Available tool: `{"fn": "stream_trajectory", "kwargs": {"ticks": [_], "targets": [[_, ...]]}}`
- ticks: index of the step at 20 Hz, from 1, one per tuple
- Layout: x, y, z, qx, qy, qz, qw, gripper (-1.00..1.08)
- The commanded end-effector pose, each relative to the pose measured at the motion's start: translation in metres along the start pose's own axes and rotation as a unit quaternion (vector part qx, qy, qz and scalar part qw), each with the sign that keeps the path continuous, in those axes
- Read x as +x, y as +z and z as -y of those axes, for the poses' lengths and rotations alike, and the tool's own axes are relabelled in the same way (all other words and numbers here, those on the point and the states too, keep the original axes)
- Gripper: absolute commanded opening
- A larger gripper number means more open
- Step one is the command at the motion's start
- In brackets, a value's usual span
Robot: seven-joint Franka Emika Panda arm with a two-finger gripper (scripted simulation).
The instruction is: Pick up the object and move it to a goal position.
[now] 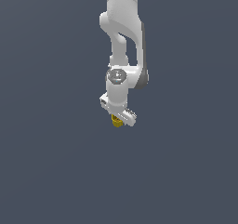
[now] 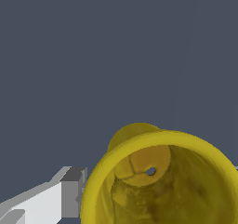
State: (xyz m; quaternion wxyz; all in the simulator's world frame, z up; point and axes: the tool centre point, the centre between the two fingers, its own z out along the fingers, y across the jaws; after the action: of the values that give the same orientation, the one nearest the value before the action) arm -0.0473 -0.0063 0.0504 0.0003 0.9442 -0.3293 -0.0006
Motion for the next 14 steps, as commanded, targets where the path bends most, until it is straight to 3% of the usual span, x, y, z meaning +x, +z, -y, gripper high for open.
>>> {"fn": "stream_trajectory", "kwargs": {"ticks": [1,2,3,14], "targets": [[0.0006,0.0037,0.0006,0.000,0.000,-0.001,1.0000,1.00],[0.0006,0.0039,0.0007,0.000,0.000,-0.001,1.0000,1.00],[0.0006,0.0039,0.0007,0.000,0.000,-0.001,1.0000,-1.00],[0.0005,0.0026,0.0014,0.001,0.000,-0.001,1.0000,-1.00]]}}
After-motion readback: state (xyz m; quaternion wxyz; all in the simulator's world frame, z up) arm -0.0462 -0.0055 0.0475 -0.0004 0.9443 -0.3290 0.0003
